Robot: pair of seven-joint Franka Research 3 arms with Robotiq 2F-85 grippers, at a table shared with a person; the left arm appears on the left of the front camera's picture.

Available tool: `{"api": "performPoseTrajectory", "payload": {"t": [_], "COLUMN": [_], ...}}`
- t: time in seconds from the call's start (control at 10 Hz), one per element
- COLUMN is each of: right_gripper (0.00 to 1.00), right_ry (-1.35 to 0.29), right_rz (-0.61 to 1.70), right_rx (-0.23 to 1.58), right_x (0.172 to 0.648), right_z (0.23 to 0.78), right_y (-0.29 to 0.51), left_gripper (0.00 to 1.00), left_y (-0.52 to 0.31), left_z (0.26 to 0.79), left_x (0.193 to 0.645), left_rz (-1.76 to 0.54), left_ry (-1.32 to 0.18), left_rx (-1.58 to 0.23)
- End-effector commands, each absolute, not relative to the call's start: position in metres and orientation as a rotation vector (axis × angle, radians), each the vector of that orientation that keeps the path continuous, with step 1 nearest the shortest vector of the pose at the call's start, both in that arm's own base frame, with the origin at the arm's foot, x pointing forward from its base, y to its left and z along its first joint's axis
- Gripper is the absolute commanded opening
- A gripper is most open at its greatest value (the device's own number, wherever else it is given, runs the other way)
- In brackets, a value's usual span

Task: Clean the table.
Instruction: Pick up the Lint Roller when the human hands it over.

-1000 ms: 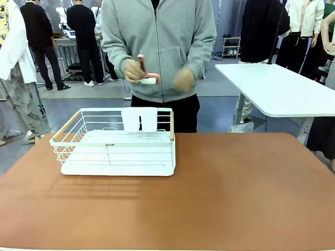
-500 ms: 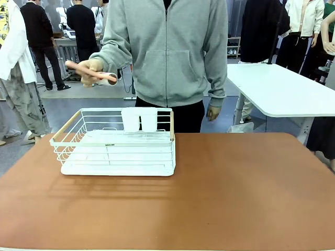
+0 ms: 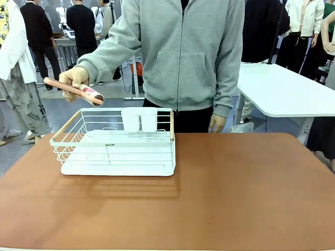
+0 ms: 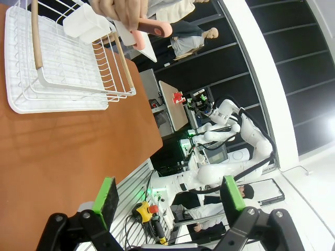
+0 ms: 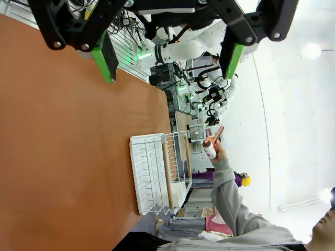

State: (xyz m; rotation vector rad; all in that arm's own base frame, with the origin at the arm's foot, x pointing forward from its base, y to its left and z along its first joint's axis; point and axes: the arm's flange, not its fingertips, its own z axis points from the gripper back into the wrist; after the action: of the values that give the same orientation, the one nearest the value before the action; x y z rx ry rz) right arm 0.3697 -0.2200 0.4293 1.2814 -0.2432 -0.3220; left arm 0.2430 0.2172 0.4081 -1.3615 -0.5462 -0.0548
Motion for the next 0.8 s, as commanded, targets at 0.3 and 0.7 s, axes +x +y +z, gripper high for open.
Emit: {"api": "performPoseTrajectory", "payload": {"t": [0.3, 0.7], "right_gripper": [1.00, 1.00], "right_ry": [-0.251, -0.251], "right_rz": [-0.316, -0.316], "right_rx": [1.289, 1.289], "right_x": [0.368, 0.368], "right_z": [0.434, 0.434], "right_y": [-0.219, -0.219], "left_gripper": [1.00, 1.00], "left_y": [0.199, 0.146], "left_z": [0.432, 0.483], "left_x": [0.244, 0.256], "left_rz": [0.050, 0.261], "left_ry": [-0.517, -0.369], "left_rx": [-1.298, -1.283]}}
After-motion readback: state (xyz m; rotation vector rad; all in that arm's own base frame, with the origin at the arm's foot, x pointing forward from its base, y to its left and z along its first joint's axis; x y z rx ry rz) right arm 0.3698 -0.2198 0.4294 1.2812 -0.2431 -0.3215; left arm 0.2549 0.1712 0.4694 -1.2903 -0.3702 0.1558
